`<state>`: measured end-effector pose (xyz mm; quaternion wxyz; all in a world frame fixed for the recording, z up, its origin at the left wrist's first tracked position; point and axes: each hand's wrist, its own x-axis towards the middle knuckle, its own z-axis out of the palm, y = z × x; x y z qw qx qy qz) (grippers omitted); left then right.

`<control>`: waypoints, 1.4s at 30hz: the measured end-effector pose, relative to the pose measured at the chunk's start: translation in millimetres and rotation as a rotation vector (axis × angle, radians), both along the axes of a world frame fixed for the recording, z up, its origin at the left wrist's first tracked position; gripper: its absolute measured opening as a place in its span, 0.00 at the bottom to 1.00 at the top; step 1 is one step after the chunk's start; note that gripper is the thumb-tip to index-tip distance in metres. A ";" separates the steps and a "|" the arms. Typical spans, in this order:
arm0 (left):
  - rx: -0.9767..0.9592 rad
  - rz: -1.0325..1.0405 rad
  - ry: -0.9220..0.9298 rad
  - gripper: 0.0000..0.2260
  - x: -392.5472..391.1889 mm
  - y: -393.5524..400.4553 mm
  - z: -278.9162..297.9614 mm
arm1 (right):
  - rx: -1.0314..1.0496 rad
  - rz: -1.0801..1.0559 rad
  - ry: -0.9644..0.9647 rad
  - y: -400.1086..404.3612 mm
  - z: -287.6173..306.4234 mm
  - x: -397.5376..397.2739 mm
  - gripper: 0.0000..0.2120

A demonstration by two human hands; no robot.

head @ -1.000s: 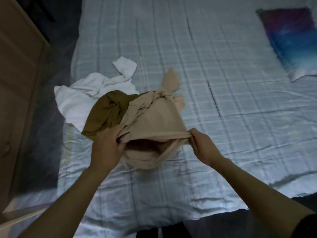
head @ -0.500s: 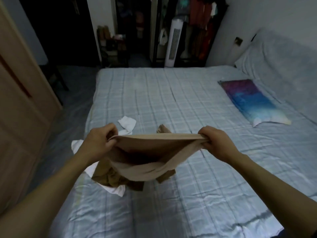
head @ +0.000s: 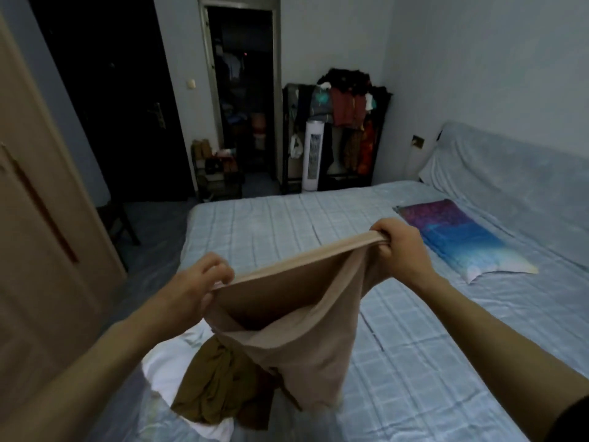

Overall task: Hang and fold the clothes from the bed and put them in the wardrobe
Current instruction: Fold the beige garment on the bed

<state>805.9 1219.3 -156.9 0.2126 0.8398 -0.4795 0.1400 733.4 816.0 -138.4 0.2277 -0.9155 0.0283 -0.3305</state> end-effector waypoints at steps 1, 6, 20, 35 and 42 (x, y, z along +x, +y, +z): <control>0.061 -0.015 -0.068 0.18 -0.2 -5.6 6.2 | 0.018 -0.024 -0.023 -5.7 9.2 1.0 0.11; 0.241 -0.053 -0.185 0.14 10.9 -31.2 36.6 | 0.012 -0.082 -0.102 -45.5 54.8 3.1 0.14; 0.184 0.062 -0.400 0.10 28.3 -75.3 85.3 | 0.010 -0.134 -0.146 -119.4 88.4 3.5 0.12; -0.269 0.122 0.095 0.17 32.9 -102.7 101.5 | -0.044 0.321 0.193 -120.3 57.5 -14.8 0.12; 0.023 0.043 -0.068 0.18 38.1 -85.7 85.0 | -0.059 0.568 0.329 -110.9 54.0 -22.7 0.28</control>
